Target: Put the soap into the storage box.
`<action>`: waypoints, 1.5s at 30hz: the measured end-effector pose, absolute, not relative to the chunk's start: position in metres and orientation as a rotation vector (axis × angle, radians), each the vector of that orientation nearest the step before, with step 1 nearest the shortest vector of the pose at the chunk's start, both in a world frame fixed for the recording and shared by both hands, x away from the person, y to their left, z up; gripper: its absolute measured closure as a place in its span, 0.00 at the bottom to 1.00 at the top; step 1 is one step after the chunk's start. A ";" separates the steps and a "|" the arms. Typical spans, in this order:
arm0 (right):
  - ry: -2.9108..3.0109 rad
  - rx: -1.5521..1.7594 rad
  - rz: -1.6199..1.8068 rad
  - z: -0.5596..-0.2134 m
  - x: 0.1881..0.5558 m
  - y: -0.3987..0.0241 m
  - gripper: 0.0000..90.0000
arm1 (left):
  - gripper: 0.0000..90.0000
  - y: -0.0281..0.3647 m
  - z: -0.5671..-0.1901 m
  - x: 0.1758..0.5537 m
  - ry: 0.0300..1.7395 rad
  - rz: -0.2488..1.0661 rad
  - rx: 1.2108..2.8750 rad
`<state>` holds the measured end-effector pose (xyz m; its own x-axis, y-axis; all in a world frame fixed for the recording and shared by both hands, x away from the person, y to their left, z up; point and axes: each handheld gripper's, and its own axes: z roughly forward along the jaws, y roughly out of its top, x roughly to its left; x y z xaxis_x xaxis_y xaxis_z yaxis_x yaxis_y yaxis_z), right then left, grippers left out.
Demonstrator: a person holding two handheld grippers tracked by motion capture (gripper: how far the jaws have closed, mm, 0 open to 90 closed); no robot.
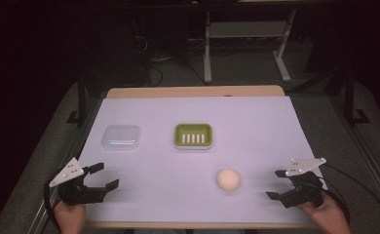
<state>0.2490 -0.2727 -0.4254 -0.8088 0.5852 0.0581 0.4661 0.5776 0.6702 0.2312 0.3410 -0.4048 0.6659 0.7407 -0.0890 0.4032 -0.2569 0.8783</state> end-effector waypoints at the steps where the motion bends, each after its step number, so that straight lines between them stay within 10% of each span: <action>1: 2.636 0.886 1.050 -0.424 0.251 -0.272 0.19 | 0.15 0.341 -0.405 0.231 0.897 0.424 1.895; 45: 2.846 0.631 0.931 -0.400 0.293 -0.189 0.18 | 0.15 0.345 -0.404 0.230 0.917 0.442 1.873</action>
<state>0.2932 -0.1889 -0.3999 -0.9118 0.4077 0.0492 0.3580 0.7304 0.5817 0.2295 0.3453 -0.4042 0.6505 0.7547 -0.0853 0.4034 -0.2482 0.8808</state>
